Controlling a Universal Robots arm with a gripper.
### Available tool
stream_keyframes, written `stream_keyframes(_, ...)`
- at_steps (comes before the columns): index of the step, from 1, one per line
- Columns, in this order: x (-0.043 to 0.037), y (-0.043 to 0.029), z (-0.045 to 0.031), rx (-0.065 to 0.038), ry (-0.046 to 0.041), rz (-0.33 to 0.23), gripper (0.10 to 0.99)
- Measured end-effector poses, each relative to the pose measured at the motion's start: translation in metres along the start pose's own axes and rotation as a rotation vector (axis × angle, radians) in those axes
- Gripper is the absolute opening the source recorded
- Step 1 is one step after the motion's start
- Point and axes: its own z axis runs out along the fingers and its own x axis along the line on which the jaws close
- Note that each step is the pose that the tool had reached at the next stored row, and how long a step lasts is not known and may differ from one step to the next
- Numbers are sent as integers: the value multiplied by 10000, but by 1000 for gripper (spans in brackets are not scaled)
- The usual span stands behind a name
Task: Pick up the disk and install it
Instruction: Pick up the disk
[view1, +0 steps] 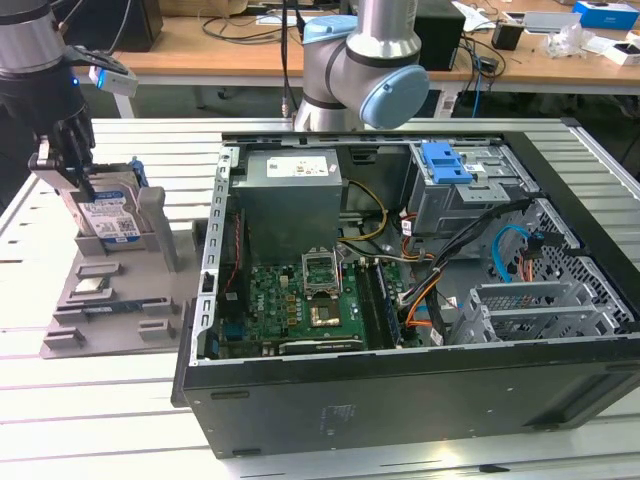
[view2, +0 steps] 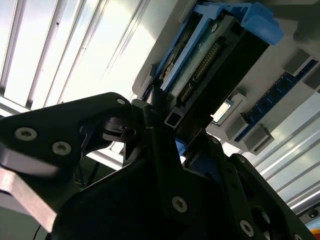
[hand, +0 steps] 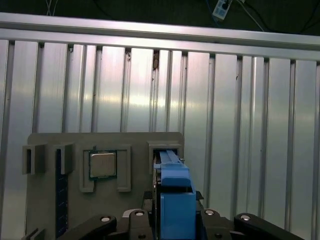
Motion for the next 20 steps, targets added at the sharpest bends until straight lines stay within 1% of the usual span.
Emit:
stream_keyframes(16, 0, 0, -1, 1, -15, -1, 369)
stream_keyframes(17, -1, 1, -22, 1, -15, 0, 369)
stream_keyframes(18, -2, 3, -64, 1, -16, 0, 369)
stream_keyframes(20, -2, 3, -75, 1, -16, 0, 369)
